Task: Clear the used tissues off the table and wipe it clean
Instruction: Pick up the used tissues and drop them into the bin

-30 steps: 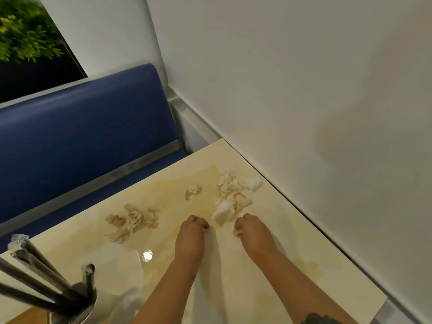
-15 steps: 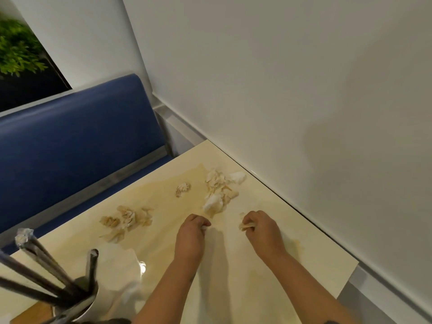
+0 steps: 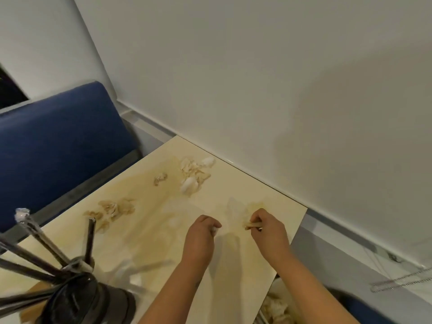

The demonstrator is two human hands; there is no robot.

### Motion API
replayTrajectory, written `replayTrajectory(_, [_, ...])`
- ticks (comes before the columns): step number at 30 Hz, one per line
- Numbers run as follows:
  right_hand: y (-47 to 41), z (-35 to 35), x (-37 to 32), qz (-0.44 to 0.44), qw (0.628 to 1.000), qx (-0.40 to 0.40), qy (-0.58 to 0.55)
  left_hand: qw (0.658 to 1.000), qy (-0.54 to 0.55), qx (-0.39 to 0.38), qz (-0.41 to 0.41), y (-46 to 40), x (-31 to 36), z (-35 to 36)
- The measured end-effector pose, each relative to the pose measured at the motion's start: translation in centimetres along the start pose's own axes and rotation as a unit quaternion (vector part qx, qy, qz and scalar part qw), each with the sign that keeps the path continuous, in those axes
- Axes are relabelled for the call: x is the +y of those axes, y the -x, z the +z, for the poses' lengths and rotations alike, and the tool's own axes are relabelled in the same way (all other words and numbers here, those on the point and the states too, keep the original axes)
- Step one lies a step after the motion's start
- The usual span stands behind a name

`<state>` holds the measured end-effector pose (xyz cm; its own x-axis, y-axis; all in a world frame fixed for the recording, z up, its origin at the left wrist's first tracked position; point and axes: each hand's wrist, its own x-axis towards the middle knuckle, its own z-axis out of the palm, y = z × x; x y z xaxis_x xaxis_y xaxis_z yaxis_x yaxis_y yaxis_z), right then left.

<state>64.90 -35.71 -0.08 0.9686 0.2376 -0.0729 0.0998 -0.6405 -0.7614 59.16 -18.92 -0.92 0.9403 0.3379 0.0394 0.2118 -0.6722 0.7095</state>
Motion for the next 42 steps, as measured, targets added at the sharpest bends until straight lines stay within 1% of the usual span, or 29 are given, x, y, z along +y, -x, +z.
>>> replayTrajectory(4, [3.6, -1.7, 2.0, 0.043, 0.998, 0.043, -0.014, 0.998, 0.003, -0.032, 0.046, 2.1, 1.5, 1.3])
replayTrajectory(6, [5.1, -2.2, 2.8, 0.065, 0.996, 0.055, -0.019, 0.997, 0.006, -0.045, 0.055, 3.0, 2.0, 1.9])
replayTrajectory(11, [9.1, -3.4, 5.3, 0.105, 0.991, 0.081, 0.025, 0.992, 0.011, -0.093, 0.088, 5.9, 3.2, 3.8])
replayTrajectory(14, [11.3, -3.7, 6.9, 0.126, 0.987, 0.097, 0.026, 0.989, 0.006, -0.115, 0.095, 7.1, 3.7, 4.6])
replayTrajectory(20, [14.5, -3.6, 10.9, 0.171, 0.979, 0.097, 0.054, 0.984, 0.024, -0.14, 0.108, 8.8, 4.3, 6.1])
replayTrajectory(25, [15.9, -2.9, 13.8, 0.226, 0.971, 0.066, 0.05, 0.978, 0.028, -0.166, 0.123, 9.6, 4.6, 7.1])
replayTrajectory(29, [16.5, -2.7, 14.7, 0.244, 0.967, 0.046, 0.056, 0.974, 0.031, -0.189, 0.121, 9.9, 4.7, 8.1])
replayTrajectory(33, [16.9, -3.1, 14.9, 0.252, 0.964, 0.065, 0.051, 0.97, 0.027, -0.209, 0.123, 10.1, 5.3, 9.0])
replayTrajectory(39, [17.1, -4.0, 15.0, 0.242, 0.966, 0.085, 0.044, 0.951, -0.062, -0.262, 0.154, 10.5, 6.6, 11.1])
replayTrajectory(42, [17.3, -4.3, 15.4, 0.239, 0.966, 0.094, 0.04, 0.938, -0.082, -0.296, 0.161, 10.8, 7.3, 12.6])
